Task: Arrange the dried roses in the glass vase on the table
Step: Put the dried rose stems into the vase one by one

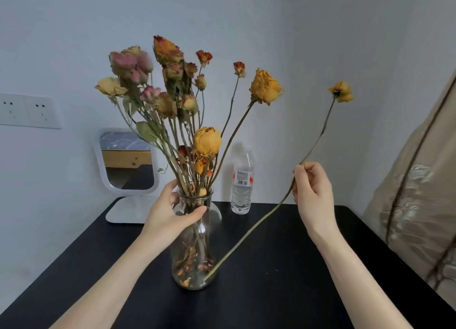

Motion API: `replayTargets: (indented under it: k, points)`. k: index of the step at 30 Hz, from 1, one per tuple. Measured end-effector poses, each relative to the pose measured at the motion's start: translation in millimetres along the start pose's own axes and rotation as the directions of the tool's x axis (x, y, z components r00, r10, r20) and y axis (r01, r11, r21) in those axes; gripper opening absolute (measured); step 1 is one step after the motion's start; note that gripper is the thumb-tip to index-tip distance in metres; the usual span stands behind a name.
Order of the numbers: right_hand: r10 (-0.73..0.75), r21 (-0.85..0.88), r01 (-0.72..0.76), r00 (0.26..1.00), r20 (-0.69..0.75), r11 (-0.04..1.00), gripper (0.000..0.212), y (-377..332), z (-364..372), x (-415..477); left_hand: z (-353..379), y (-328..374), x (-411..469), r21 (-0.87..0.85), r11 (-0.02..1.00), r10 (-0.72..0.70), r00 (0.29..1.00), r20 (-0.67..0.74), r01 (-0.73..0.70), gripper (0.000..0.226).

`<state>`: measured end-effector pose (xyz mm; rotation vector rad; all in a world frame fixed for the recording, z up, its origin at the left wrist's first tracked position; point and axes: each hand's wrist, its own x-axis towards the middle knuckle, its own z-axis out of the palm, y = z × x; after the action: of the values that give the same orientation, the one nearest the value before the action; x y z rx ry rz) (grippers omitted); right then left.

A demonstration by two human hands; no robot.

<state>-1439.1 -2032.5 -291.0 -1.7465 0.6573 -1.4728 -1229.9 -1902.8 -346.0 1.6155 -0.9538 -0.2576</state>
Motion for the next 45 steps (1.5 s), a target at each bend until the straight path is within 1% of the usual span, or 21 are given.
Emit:
replayTargets:
  k: [3, 6, 9, 11, 13, 14, 15, 18, 20, 22, 24, 30, 33, 36, 41, 45]
  points:
    - [0.003, -0.004, -0.003, 1.0, 0.01, 1.0, 0.021, 0, 1, -1, -5, 2, 2, 0.0, 1.0, 0.01, 0.999, 0.052, -0.01, 0.066]
    - [0.002, 0.004, -0.002, 1.0, 0.019, 1.0, 0.021, 0, 2, -3, -10, 3, 4, -0.062, 0.998, -0.02, 0.991, 0.13, 0.028, 0.061]
    - [-0.004, 0.004, 0.004, 1.0, 0.023, 1.0, 0.021, -1, 2, -2, -19, 5, 6, -0.132, 0.989, -0.034, 0.973, 0.228, 0.066, 0.052]
    - [-0.01, 0.006, 0.009, 1.0, 0.022, 1.0, 0.021, -3, 1, 1, -24, 7, 4, -0.181, 0.98, -0.027, 0.952, 0.306, 0.086, 0.053]
    - [-0.016, 0.006, 0.016, 1.0, 0.013, 1.0, 0.021, -5, 0, 4, -23, 9, 2, -0.18, 0.979, -0.027, 0.937, 0.347, 0.095, 0.059]
    - [-0.021, 0.008, 0.021, 1.0, 0.005, 1.0, 0.022, -6, -1, 6, -20, 10, -1, -0.148, 0.985, -0.029, 0.94, 0.339, 0.084, 0.062]
    - [-0.028, 0.014, 0.028, 1.0, -0.005, 1.0, 0.022, -8, -2, 8, -15, 12, -3, -0.108, 0.992, -0.03, 0.952, 0.303, 0.065, 0.063]
    - [-0.062, 0.052, 0.064, 0.997, -0.041, 0.997, 0.023, -17, -2, 16, 0, 13, -8, -0.036, 0.999, 0.039, 0.995, 0.095, -0.036, 0.058]
    - [-0.085, 0.075, 0.09, 0.994, -0.067, 0.993, 0.024, -24, -2, 21, 7, 13, -10, 0.001, 0.996, 0.092, 0.996, -0.017, -0.092, 0.058]
    - [-0.101, 0.093, 0.11, 0.991, -0.092, 0.99, 0.024, -30, -2, 27, 8, 12, -10, 0.022, 0.995, 0.097, 0.991, -0.089, -0.095, 0.066]
    - [-0.114, 0.105, 0.125, 0.987, -0.111, 0.986, 0.024, -37, -2, 32, 9, 11, -9, 0.051, 0.996, 0.082, 0.99, -0.116, -0.077, 0.069]
    - [-0.16, 0.101, 0.177, 0.974, -0.159, 0.979, 0.024, -56, -3, 47, 1, 9, -4, 0.039, 0.999, 0.039, 0.998, -0.041, -0.037, 0.066]
    - [-0.176, 0.116, 0.199, 0.967, -0.183, 0.973, 0.024, -65, -5, 54, -4, 8, -3, 0.03, 0.999, 0.017, 1.0, 0.025, -0.018, 0.053]
    - [-0.214, 0.093, 0.234, 0.958, -0.189, 0.968, 0.023, -72, -5, 58, -7, 8, -3, -0.025, 1.0, 0.001, 0.997, 0.074, 0.0, 0.045]
    - [-0.299, 0.038, 0.309, 0.941, -0.158, 0.95, 0.024, -84, 2, 64, -12, 6, 0, -0.058, 0.998, -0.022, 0.988, 0.154, 0.031, 0.047]
    - [-0.369, -0.011, 0.37, 0.925, -0.093, 0.929, 0.025, -95, 13, 68, -13, 6, 1, -0.054, 0.997, -0.043, 0.984, 0.175, 0.054, 0.047]
